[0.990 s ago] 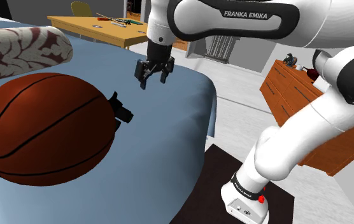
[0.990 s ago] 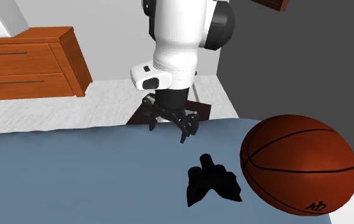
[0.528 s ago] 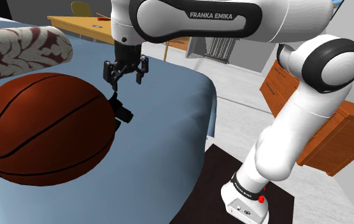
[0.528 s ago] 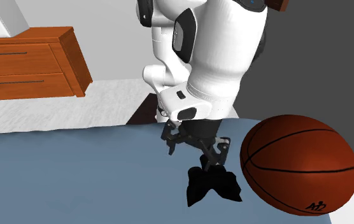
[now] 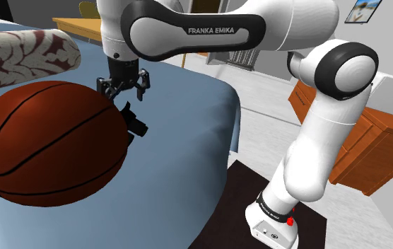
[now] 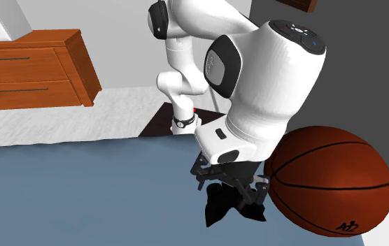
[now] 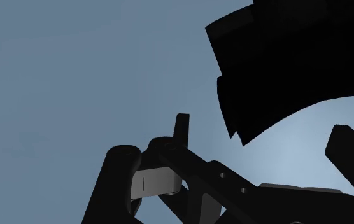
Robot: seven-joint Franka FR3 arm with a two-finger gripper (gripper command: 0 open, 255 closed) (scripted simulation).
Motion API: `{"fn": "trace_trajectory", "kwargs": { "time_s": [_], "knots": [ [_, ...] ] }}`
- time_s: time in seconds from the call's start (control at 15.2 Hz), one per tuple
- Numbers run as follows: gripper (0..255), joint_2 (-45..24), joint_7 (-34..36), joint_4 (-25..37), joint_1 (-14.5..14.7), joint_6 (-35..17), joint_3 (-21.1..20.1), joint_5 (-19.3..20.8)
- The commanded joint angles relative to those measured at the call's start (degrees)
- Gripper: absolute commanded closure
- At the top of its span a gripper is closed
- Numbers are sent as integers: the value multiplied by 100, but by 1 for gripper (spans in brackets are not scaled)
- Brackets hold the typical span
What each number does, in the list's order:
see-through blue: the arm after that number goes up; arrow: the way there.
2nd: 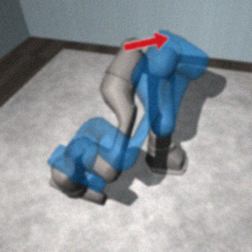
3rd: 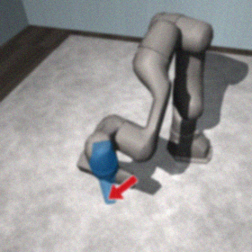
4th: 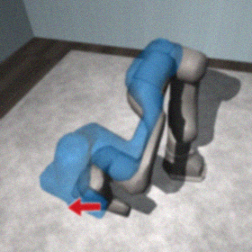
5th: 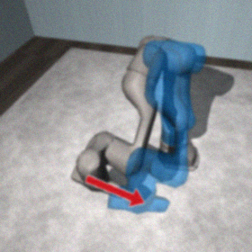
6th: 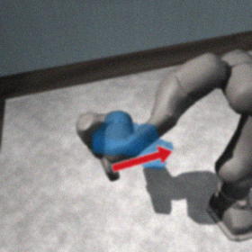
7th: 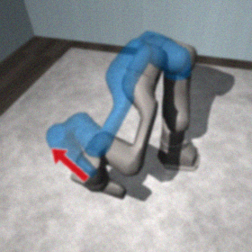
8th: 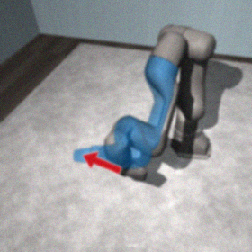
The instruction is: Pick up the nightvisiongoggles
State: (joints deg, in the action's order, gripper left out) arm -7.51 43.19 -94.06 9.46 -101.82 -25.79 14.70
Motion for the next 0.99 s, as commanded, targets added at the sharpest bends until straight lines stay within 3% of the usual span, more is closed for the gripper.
{"fn": "trace_trajectory", "kwargs": {
  "time_s": [0.0, 0.2, 0.26, 0.92],
  "knots": [
    [0, 0, 31, -143, -4, -143, 3, 8],
    [0, -3, 54, -260, -9, -260, 6, 16],
    [255, -1, 59, -266, -7, -263, 5, 16],
    [255, 0, 39, -187, -7, -186, 4, 11]
  ]
}}
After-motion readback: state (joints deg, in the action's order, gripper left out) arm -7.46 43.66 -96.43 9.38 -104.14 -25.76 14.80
